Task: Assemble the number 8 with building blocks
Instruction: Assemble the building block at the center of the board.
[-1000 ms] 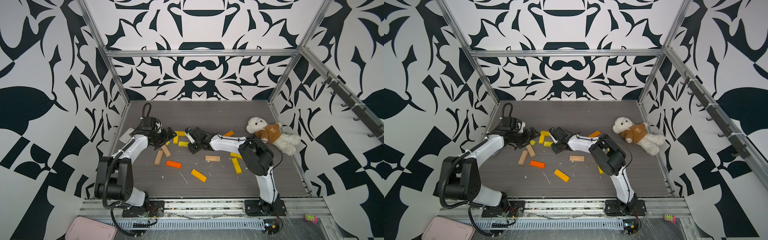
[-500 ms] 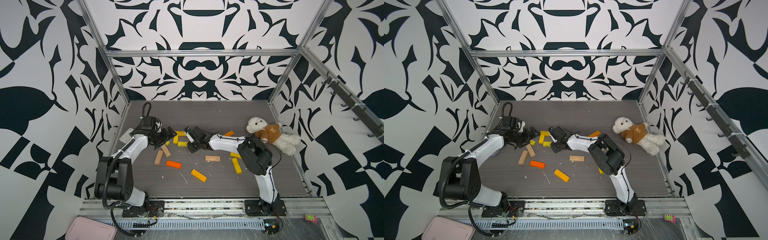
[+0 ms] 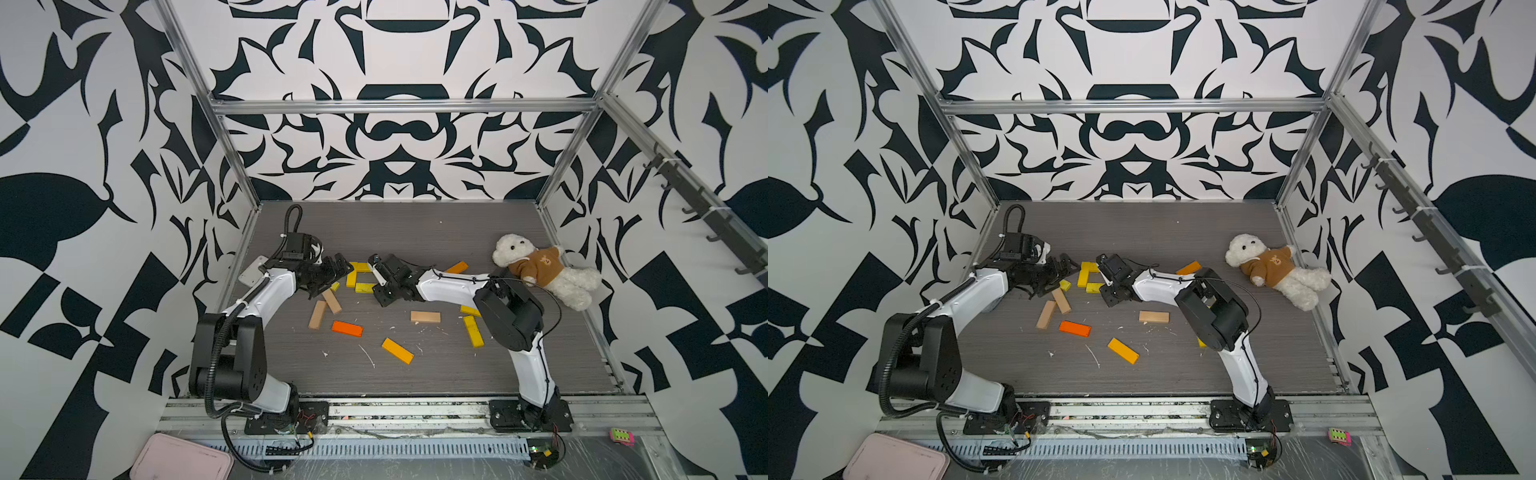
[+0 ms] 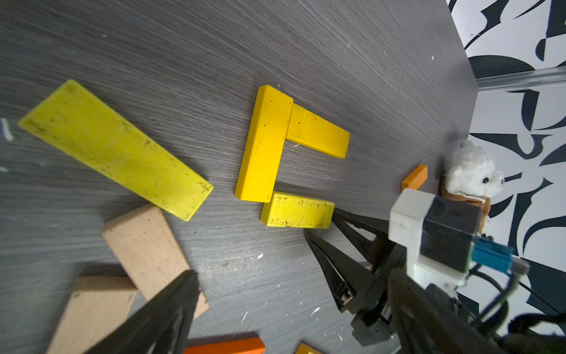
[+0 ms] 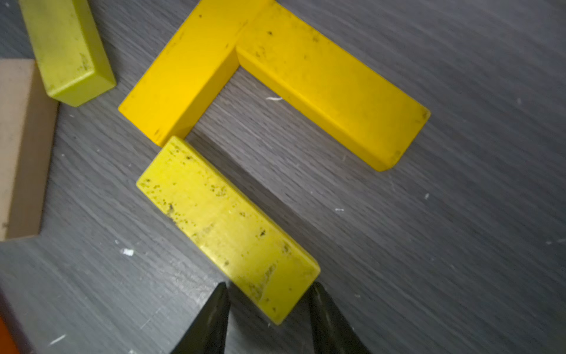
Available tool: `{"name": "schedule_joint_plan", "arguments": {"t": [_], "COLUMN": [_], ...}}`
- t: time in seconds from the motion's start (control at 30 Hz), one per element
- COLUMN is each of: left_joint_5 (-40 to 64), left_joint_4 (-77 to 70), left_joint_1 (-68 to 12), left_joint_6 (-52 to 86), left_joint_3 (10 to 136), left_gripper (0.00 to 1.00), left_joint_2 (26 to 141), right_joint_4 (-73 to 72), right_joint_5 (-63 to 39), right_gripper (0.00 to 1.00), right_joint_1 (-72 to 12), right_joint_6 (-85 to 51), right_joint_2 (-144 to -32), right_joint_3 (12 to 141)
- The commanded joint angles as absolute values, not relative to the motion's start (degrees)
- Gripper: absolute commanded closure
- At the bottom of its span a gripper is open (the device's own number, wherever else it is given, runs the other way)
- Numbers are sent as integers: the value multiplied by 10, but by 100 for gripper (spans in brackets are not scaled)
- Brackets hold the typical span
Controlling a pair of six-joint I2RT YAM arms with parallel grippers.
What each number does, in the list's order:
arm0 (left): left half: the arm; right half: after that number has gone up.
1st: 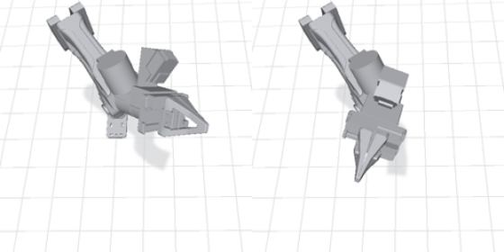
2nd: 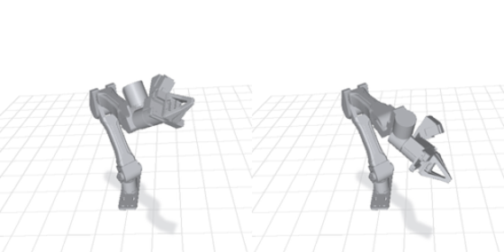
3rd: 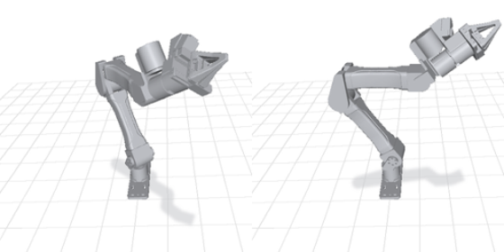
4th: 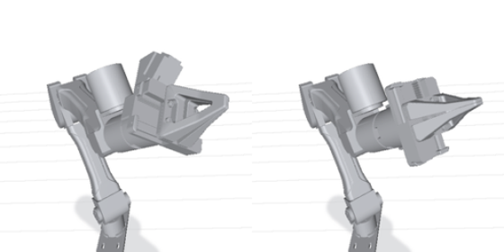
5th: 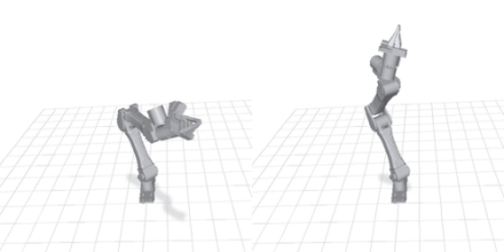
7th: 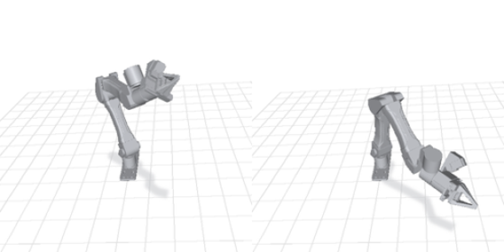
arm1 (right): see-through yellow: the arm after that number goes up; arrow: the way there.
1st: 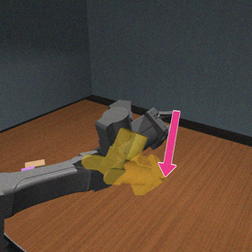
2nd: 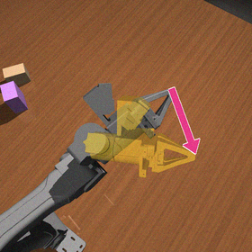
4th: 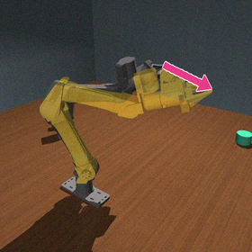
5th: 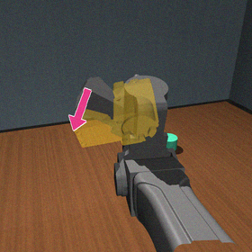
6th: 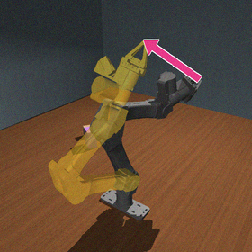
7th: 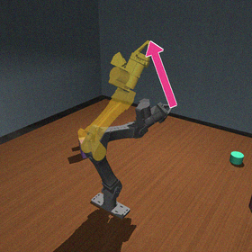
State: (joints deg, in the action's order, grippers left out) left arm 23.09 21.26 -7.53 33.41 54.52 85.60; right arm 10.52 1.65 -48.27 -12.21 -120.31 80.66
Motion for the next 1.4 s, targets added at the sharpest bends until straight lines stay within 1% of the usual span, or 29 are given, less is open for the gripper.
{"name": "schedule_joint_plan", "arguments": {"t": [0.0,0.2,0.43,0.67,1.27,1.37], "left_joint_5": [227,226,225,225,226,224], "left_joint_4": [223,223,222,221,220,222], "left_joint_1": [-77,-77,-78,-78,-78,-78], "left_joint_6": [331,331,331,331,330,329], "left_joint_3": [548,547,545,546,543,546], "left_gripper": [1,1,1,1,1,1], "left_joint_2": [858,857,858,858,858,858], "right_joint_4": [105,106,105,105,115,113], "right_joint_5": [37,49,56,60,84,83], "right_gripper": [53,53,51,43,44,41], "right_joint_1": [-488,-490,-496,-503,-506,-505], "right_joint_6": [-138,-156,-175,-187,-210,-213], "right_joint_2": [-1205,-1207,-1212,-1220,-1223,-1218], "right_joint_3": [827,829,832,839,840,836]}}
